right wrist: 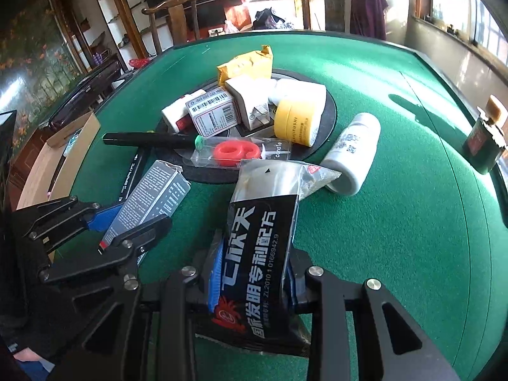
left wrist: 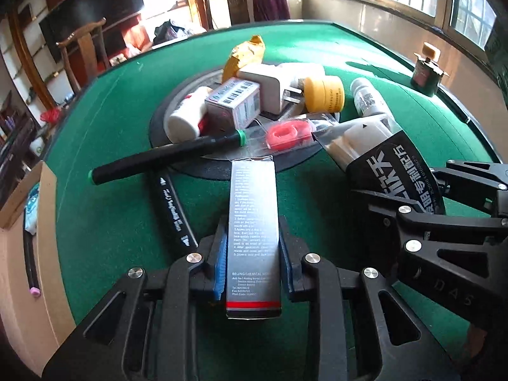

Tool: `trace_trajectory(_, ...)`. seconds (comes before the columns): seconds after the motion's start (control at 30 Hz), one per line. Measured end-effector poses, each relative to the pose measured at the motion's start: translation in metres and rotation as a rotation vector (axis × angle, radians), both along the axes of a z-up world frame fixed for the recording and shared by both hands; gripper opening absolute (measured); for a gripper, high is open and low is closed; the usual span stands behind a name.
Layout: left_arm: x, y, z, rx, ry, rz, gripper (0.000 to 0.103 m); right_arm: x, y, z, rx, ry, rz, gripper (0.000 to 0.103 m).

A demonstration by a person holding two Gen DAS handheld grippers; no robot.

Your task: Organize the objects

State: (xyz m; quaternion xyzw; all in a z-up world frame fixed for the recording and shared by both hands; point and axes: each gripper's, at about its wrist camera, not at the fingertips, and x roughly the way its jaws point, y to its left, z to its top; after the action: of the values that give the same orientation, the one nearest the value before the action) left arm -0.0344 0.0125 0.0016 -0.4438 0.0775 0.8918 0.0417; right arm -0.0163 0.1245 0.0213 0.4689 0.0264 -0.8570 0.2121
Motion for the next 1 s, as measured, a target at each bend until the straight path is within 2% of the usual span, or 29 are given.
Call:
trace_trajectory(0.27, 0.013, -0.011, 0.021, -0.034, 0.173, 0.072, 0.027, 0.008, -0.001, 0.012, 0.013, 0.102, -0.023, 0.031)
trace_trajectory(0.43, 0.014, -0.017, 0.026, -0.056, 0.208, 0.111, 0.027, 0.013, -0.005, 0.016, 0.044, 0.148, -0.018, 0.031)
trace_trajectory(0.83, 0.024, -0.015, 0.035, -0.13, 0.303, 0.164, 0.027, 0.022, -0.016, 0.019, 0.052, 0.183, 0.011, 0.031)
trace_trajectory(1.0, 0.031, -0.026, 0.042, -0.133, 0.344, 0.204, 0.027, 0.025, -0.02, 0.021, 0.062, 0.207, 0.003, 0.031)
